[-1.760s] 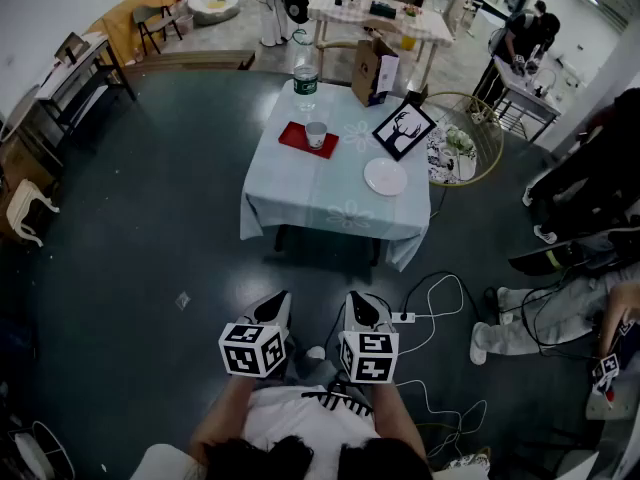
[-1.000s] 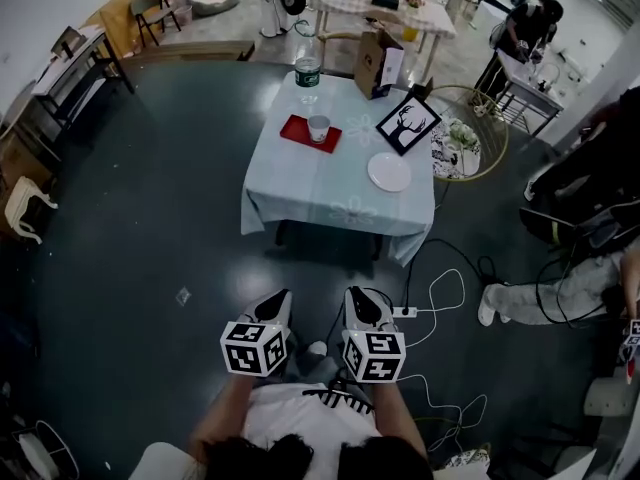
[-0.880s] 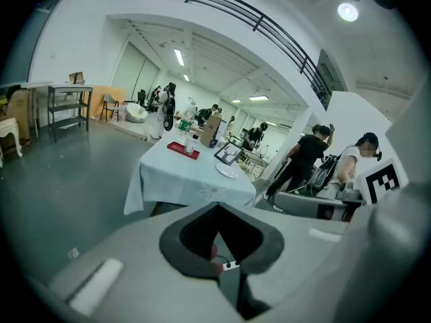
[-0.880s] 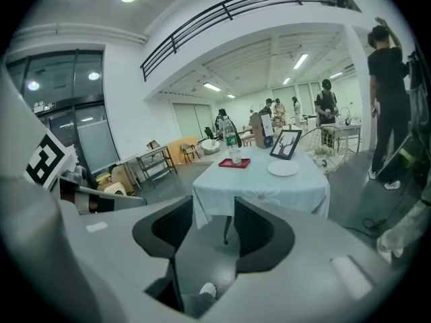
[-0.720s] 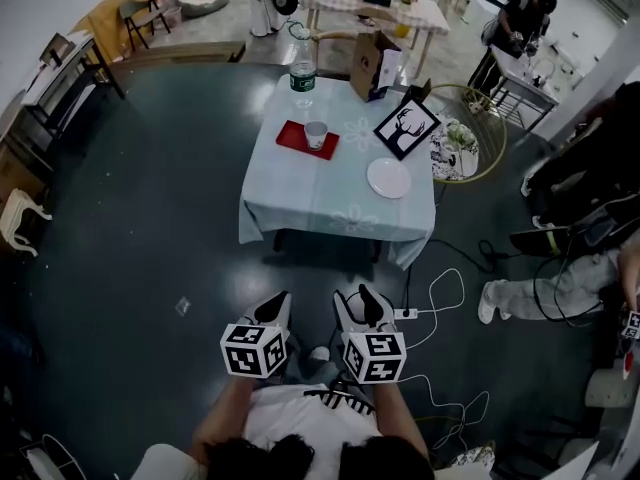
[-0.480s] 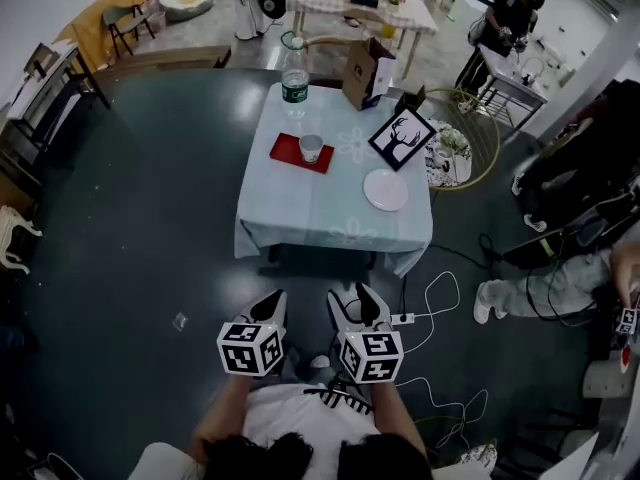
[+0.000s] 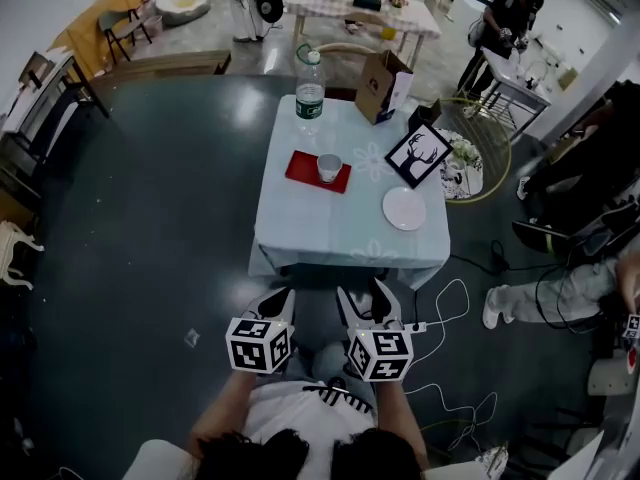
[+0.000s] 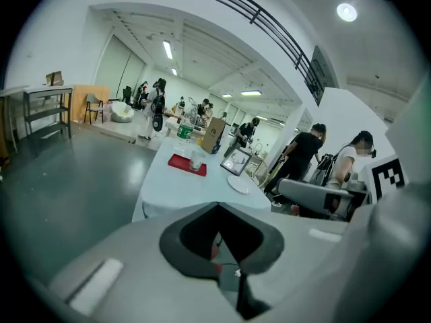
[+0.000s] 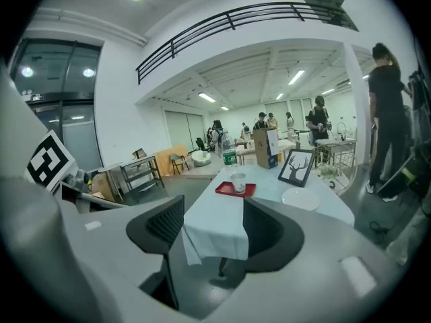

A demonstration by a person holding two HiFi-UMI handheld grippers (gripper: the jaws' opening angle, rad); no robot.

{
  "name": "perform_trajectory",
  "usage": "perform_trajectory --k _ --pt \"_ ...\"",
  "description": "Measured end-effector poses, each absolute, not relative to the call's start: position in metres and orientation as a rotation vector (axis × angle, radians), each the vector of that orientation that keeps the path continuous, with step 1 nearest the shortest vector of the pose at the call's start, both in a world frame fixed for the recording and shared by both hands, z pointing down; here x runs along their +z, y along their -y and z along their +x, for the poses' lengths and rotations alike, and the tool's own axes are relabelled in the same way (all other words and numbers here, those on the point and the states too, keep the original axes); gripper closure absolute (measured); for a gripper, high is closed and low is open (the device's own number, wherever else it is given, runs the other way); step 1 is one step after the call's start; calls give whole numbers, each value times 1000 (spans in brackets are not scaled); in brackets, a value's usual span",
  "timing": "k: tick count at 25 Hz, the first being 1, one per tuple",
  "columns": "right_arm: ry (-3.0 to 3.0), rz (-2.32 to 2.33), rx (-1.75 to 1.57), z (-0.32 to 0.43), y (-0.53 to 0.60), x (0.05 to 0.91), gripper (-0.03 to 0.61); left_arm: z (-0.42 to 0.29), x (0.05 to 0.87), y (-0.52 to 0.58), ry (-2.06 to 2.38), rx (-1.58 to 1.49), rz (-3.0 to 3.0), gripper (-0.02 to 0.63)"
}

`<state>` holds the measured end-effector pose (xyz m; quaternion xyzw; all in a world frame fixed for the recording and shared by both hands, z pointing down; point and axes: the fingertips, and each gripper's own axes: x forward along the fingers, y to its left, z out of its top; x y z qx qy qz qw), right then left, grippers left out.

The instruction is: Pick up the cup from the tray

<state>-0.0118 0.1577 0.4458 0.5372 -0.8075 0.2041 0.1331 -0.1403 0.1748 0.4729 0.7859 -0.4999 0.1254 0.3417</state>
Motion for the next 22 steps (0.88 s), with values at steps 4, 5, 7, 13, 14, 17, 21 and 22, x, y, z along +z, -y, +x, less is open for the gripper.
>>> perform_trajectory --k 4,5,7,13,14,17,21,22 --pt "2367 1557 608 -27 -140 445 281 -150 474 -164 1290 345 2053 614" --pt "2371 1552 598 -30 -135 445 279 -151 475 -160 1291 343 2051 614" --pt "2380 1540 567 -35 -122 446 274 -153 478 -149 1294 338 2052 614" --pt "2422 1500 500 -37 -79 447 244 -153 484 -110 1316 337 2033 614" --pt "2424 1497 499 -37 -70 447 239 -152 483 -102 1321 331 2031 614" --pt "2427 1474 503 -37 -45 450 232 -151 480 -79 1334 316 2029 612" --pt "2443 1436 512 -39 -11 455 222 -152 483 -45 1368 308 1994 612" --pt "2448 1428 517 -40 -2 457 221 -151 484 -38 1374 310 1988 614"
